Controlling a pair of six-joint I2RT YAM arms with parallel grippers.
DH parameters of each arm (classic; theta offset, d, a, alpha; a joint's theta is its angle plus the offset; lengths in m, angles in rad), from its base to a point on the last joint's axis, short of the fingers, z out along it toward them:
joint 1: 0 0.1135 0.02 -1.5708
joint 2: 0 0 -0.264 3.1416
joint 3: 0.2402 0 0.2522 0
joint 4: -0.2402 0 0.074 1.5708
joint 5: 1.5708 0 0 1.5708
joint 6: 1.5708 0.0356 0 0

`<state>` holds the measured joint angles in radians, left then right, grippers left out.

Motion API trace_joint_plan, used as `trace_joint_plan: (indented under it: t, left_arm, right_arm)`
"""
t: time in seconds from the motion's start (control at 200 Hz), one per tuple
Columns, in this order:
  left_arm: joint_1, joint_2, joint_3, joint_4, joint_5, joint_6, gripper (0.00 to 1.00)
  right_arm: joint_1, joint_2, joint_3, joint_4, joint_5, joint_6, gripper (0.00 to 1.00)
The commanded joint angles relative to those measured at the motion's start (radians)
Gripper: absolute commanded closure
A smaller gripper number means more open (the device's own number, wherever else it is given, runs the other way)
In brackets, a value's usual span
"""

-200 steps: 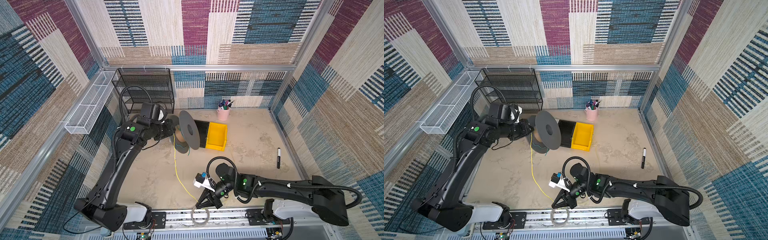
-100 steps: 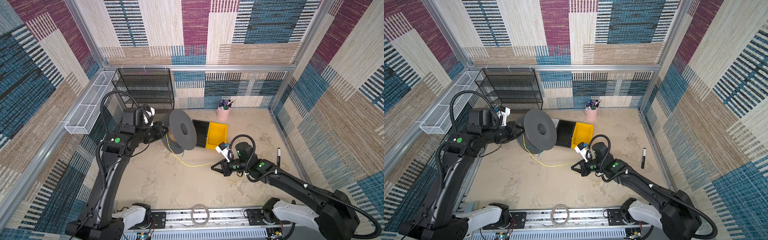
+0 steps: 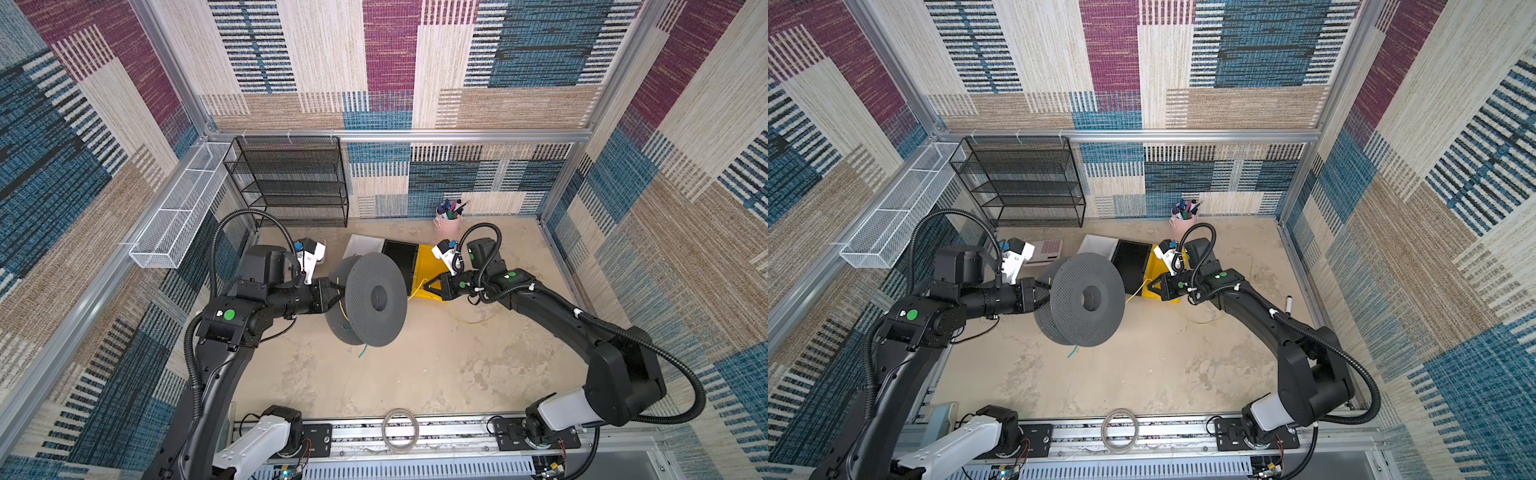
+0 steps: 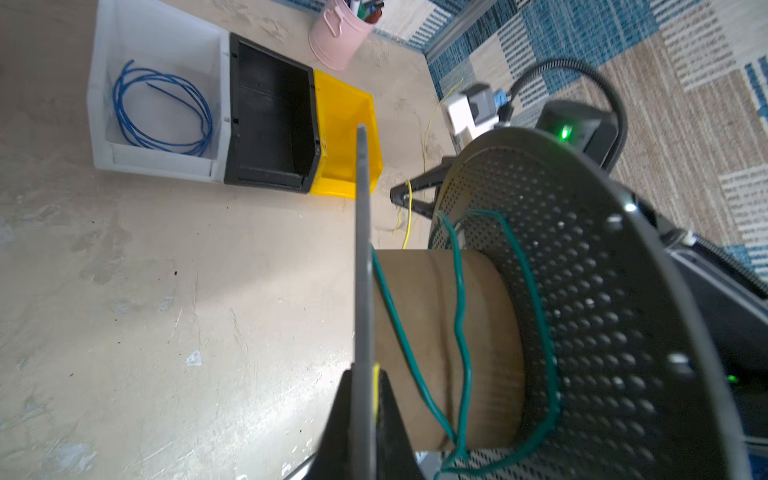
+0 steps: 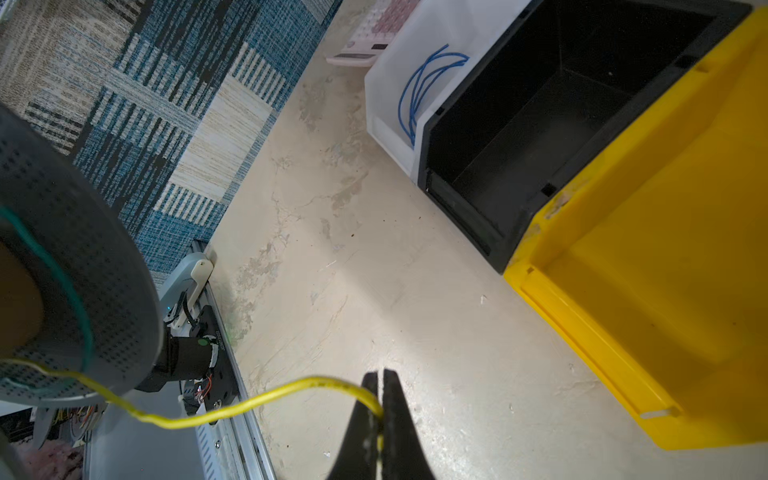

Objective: Wrap the cables
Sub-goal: 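Carry the yellow cable over the spool hub with the right gripper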

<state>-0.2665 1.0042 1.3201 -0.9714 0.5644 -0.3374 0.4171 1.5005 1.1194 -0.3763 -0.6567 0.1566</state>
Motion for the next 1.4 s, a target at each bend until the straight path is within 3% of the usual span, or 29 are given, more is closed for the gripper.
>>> trace_joint_plan:
  t: [0.0, 0.225, 0.581, 0.871, 0.952, 1.122, 1.392]
  left_arm:
    - [-0.054, -0.016, -0.033, -0.039, -0.051, 0.106, 1.00]
    - [-0.286, 0.009, -0.100, -0.056, -0.301, 0.173, 1.00]
    - [-0.514, 0.150, -0.024, -0.104, -0.667, 0.247, 1.00]
    - [-0.581, 0.323, 0.077, -0.203, -0.984, 0.244, 1.00]
    - [-0.600, 0.386, 0.137, -0.248, -1.096, 0.203, 1.00]
    - [-0.624, 0.493, 0.263, -0.327, -1.216, 0.091, 1.00]
    - [-0.623, 0.573, 0.421, -0.415, -1.274, -0.121, 1.00]
  right_arm:
    - [-0.001, 0.033, 0.075, -0.066, -0.027, -0.028, 1.00]
    - [-0.001, 0.074, 0.193, -0.147, -0.100, -0.017, 1.00]
    - [0.000, 0.092, 0.261, -0.137, -0.331, 0.054, 1.00]
    - [0.015, 0.104, 0.330, -0.268, -0.234, -0.001, 1.00]
    - [0.020, 0.106, 0.335, -0.267, -0.277, 0.006, 1.00]
    - [0.047, 0.091, 0.334, -0.177, -0.449, 0.092, 1.00]
    - [0.108, 0.039, 0.336, -0.019, -0.585, 0.241, 1.00]
